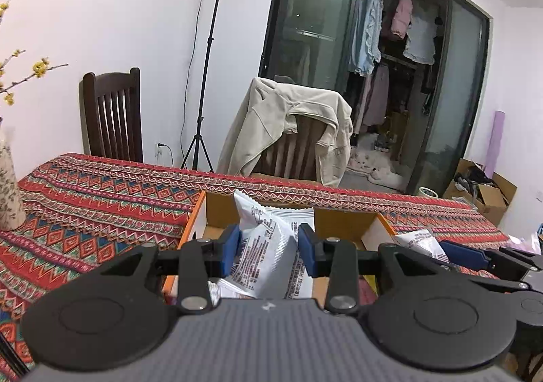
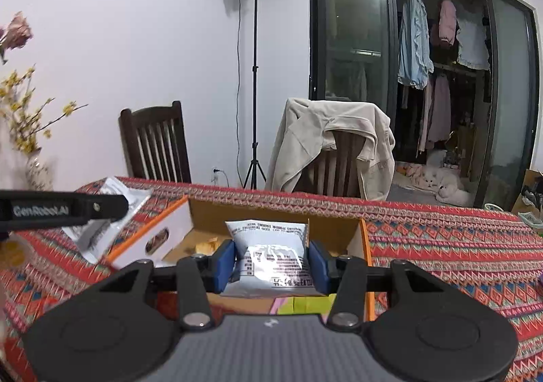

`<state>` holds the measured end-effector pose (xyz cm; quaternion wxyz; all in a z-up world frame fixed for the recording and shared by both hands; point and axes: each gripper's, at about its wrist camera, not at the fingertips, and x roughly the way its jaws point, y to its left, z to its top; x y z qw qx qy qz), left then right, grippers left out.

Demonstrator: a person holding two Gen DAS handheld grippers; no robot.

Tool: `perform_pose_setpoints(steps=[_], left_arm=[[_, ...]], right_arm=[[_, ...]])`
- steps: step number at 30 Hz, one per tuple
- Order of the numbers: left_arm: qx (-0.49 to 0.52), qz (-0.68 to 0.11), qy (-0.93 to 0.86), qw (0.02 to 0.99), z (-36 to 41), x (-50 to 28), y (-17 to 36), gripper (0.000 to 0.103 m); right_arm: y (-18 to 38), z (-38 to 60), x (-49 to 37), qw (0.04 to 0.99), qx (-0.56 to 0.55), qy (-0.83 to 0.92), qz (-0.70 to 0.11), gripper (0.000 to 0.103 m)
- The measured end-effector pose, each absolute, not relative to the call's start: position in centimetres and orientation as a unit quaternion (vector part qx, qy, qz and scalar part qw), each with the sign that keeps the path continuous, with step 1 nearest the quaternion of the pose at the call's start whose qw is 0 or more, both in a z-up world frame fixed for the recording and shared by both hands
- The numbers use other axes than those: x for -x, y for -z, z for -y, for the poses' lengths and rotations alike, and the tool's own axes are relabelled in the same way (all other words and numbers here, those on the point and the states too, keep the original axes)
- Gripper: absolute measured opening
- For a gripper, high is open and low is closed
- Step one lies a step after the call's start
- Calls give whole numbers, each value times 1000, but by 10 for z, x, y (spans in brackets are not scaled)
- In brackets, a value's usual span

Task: Organize snacks
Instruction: 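Carry both white packets into the orange box and open both grippers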

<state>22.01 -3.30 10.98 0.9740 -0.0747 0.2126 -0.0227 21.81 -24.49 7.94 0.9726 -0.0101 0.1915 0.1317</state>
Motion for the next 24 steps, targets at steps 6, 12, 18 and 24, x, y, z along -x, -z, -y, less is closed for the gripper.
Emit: perform_pose_setpoints(steps=[6,12,18,24], left_arm=[[98,-229,7,969,29,-266,-94,39],[103,-250,-15,963,18,-290,-60,39],[90,-260,-20,961,16,-298,-44,39],[84,-241,-39,966,17,-295,-42,102]], right_arm=[[-69,234,-266,972,-6,-118,-202,47],[-39,231,-294,971,-7,-110,-214,47],[-17,232,-306,966,-7,-120,-230,51],[-8,234,-311,963,-7,-116,-243,89]])
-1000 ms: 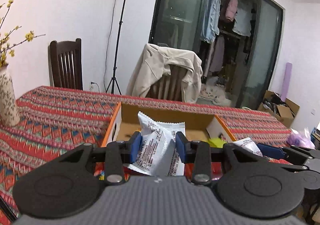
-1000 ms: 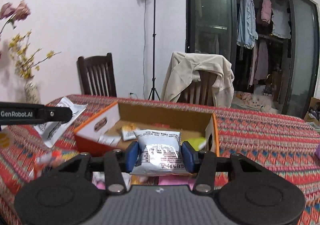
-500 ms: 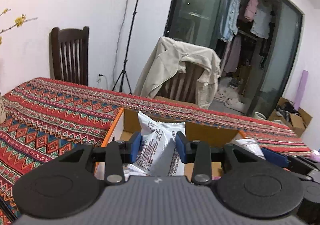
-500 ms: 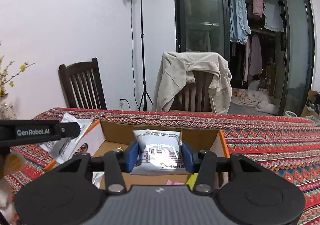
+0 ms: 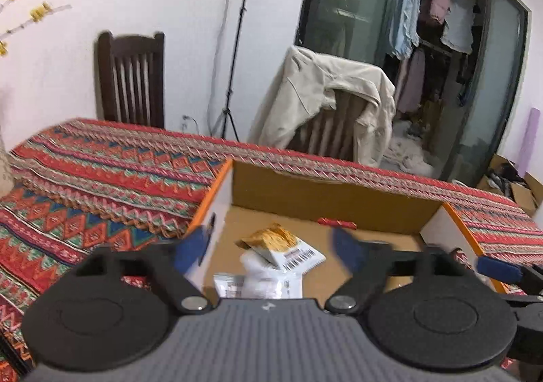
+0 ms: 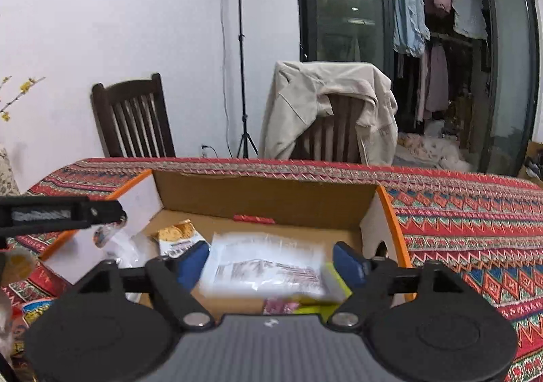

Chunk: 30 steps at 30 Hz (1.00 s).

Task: Organize snacks
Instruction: 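Carry both white packets into the orange box and open both grippers, then move both grippers back over the snack pile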

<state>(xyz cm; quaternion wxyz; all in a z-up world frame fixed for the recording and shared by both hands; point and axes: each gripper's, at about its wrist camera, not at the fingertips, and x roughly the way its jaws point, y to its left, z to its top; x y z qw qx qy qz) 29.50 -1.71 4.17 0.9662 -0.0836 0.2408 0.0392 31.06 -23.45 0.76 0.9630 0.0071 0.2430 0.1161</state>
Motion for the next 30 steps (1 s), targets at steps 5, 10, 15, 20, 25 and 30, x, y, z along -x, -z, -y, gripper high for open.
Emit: perform_pose_setpoints(steps=[5,10,15,20,25,30], left_arm=[[74,-225,-44,971,23,-289,-46,103],[77,-229,-43,969,23,-288,-49,103],[84,-220,-36,971,20,-281,-60,103],[84,-194,-26,977,25,-258,-81,103],[79,-182,-15,980,26,-235,-96,103],[78,-175,-10,981,21,-213,-105,103]], right_arm=[[-7,241,-310,964,-21,-108,-244,103],[-10,243,-307,965,-26,-105,-237,103],[-15,245,-299,966,-32,-104,-234,103],[-29,248,-286,968,-42,-115,-219,103],[-41,245,-268,970,-34,-120,-207,103],[-48,248,-248,969,-35,-127,-209,103]])
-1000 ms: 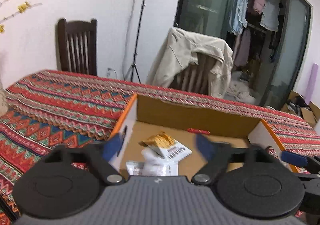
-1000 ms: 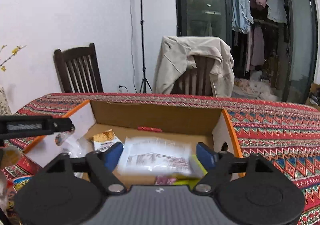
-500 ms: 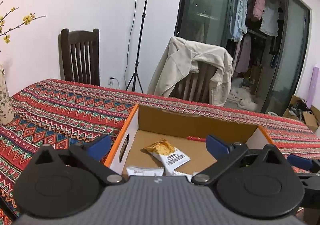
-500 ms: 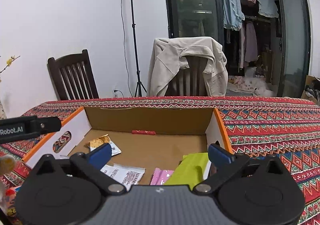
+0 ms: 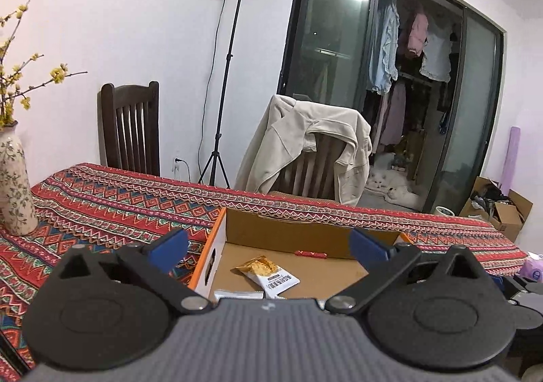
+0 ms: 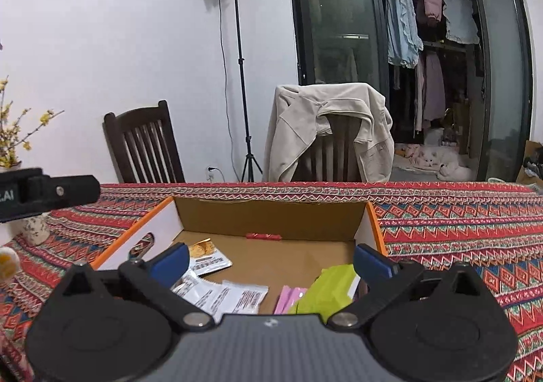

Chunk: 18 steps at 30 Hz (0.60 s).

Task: Organize snacks
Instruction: 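Move both grippers back over the snack pile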

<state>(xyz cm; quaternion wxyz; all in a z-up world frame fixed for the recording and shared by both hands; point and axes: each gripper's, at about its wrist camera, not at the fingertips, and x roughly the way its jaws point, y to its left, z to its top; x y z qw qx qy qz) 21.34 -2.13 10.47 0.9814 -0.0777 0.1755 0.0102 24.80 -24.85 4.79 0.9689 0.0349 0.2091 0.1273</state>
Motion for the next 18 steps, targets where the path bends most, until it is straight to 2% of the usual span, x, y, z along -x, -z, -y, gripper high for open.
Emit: perform_pose_setpoints(steps=[18], left_arm=[[59,-190,0,980,-6,-140,-85,103]], right_arm=[[-25,272,-181,960,-28,-127,-246,103]])
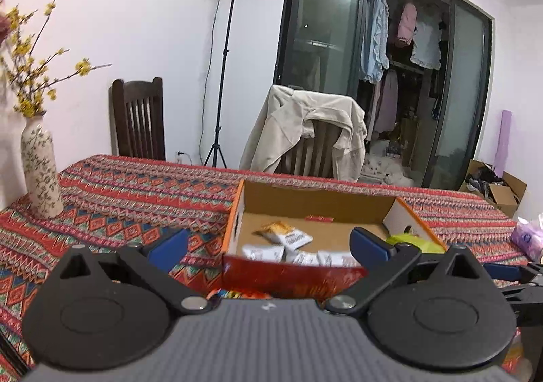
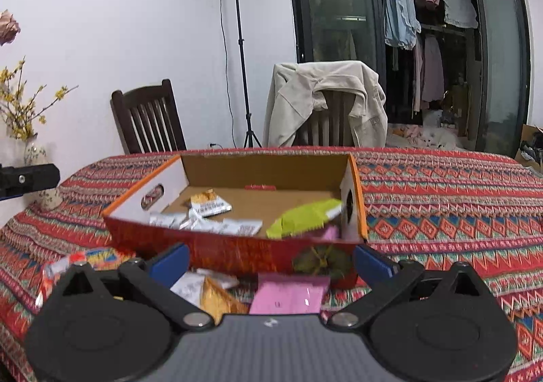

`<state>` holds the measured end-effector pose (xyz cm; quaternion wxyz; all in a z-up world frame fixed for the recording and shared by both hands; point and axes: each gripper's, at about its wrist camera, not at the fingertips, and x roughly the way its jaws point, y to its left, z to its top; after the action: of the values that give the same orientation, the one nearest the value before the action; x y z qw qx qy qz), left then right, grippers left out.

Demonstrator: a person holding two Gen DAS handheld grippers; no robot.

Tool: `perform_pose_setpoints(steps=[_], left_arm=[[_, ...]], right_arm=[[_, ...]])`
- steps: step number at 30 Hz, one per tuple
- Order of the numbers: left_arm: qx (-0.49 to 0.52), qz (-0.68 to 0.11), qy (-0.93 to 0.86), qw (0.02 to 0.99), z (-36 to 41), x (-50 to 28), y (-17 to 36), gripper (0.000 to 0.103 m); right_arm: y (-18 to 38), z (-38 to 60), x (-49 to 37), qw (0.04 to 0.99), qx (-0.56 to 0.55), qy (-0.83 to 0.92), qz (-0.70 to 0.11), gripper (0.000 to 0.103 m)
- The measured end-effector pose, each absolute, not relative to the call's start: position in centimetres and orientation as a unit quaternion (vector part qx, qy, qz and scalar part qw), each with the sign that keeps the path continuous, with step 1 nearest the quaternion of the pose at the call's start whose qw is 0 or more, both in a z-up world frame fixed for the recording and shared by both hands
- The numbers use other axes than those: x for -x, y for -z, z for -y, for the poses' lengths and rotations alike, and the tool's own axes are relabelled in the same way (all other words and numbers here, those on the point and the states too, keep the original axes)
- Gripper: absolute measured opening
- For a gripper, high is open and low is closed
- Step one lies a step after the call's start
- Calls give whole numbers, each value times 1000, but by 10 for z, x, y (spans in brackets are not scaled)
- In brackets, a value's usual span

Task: Organize snacks
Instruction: 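Move both grippers back over the snack pile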

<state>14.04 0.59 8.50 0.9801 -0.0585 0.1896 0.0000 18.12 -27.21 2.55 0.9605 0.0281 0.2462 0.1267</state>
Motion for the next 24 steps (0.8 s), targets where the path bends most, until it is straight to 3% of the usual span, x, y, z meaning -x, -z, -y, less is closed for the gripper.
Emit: perform_pose_setpoints(steps=[10,24], left_arm=[[74,-225,-7,972,-29,-125,-40,103],[73,-196,5,978,-34,-118,-19,103]], right_arm=[[-1,276,-156,952,-32,-132,-273,103],[24,269,-157,941,-21,-132,-310,103]])
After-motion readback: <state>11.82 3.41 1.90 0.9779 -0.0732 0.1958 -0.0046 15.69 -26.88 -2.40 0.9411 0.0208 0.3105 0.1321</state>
